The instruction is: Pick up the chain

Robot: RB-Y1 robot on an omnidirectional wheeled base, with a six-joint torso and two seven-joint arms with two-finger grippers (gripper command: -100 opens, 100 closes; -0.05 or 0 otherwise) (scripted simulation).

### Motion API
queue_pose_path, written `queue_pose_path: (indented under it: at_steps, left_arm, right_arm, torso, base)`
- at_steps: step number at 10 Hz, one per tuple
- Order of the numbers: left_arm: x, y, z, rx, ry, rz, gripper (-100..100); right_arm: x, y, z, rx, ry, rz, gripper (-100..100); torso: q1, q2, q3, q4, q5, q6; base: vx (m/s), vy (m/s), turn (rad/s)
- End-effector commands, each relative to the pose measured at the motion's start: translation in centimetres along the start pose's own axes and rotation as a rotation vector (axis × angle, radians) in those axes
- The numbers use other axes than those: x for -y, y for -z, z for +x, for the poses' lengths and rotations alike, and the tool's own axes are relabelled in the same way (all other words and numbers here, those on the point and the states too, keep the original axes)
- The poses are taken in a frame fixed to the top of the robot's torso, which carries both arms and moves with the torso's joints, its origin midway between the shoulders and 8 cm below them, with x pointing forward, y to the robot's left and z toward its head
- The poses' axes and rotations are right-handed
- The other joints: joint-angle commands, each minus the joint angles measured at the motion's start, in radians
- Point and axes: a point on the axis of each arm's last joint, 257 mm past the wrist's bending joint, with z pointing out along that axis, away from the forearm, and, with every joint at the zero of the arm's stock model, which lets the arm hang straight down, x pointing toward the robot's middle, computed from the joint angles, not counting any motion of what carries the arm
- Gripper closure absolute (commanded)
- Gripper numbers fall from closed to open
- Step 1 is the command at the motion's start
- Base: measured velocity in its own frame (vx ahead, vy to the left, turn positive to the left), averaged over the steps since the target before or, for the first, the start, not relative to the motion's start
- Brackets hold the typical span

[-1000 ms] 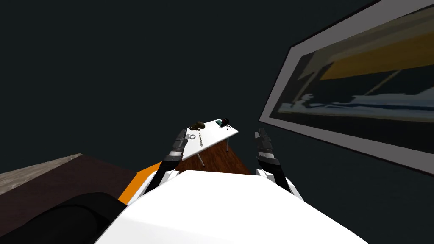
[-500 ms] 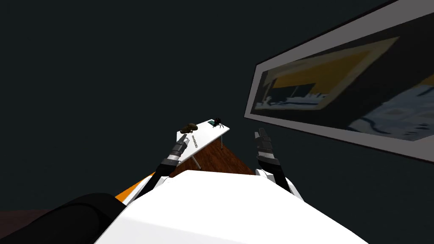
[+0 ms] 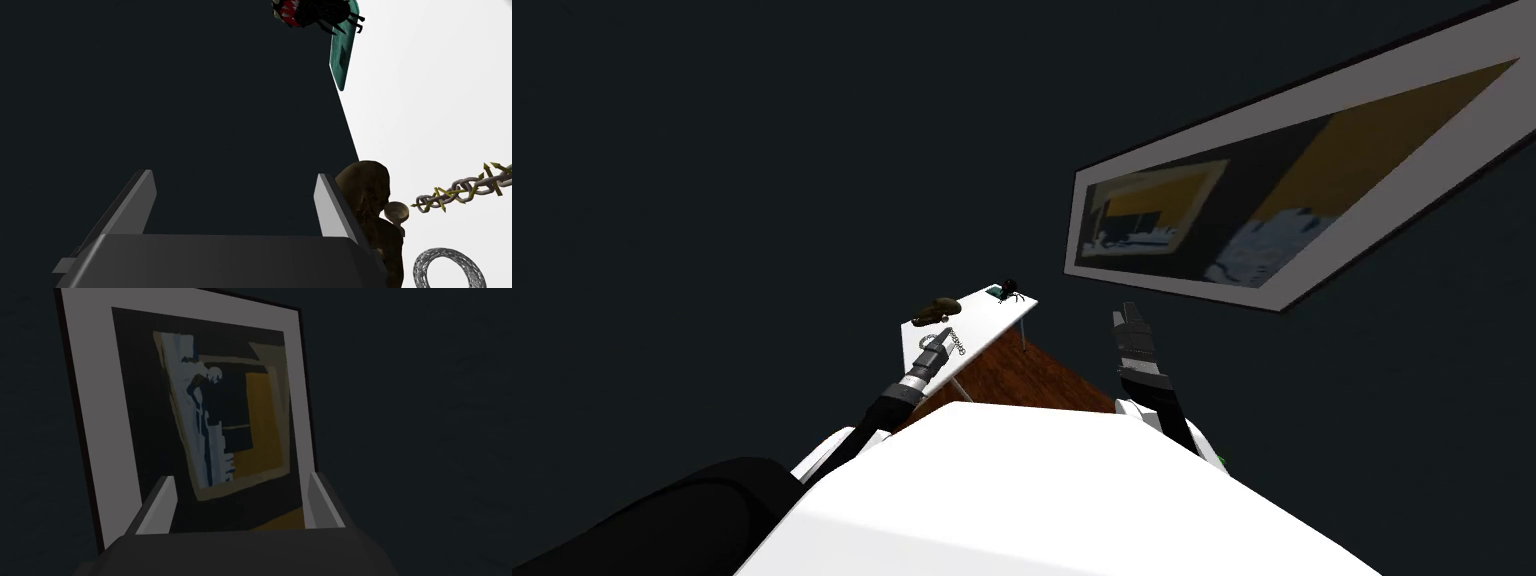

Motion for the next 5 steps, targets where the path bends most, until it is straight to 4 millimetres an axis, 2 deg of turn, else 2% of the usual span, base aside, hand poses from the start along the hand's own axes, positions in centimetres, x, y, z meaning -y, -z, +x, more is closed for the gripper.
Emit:
queue_pose_path:
  at_steps: [1,2,4,5]
  left_arm:
    - [-3.6,1.3,0.0,-0.02,0.022,-0.112,-100]
    - [-3.6,1.3,0.0,-0.023,0.019,-0.112,-100]
    - [-8.3,3.8,-0.6,-0.036,0.053,-0.266,-100]
    - [-8.2,3.7,-0.5,-0.047,0.042,-0.268,-100]
  right_arm:
    - [0.0,0.0,0.0,0.0,0.0,0.0,0]
    - [0.0,0.0,0.0,0.0,0.0,0.0,0]
    - [0.0,0.0,0.0,0.0,0.0,0.0,0]
    - [0.0,0.0,0.0,0.0,0.0,0.0,0]
  torso:
    - [0.0,0.0,0.0,0.0,0.0,0.0]
    - [0.0,0.0,0.0,0.0,0.0,0.0]
    - [0.0,-0.002,-0.001,0.0,0.0,0.0]
    - [0.001,-0.002,-0.001,0.0,0.0,0.0]
  base:
    - [-0.047,0.025,-0.429]
    - [-0.03,0.024,-0.244]
    - [-0.02,0.026,-0.464]
    - [-0.011,0.031,-0.19]
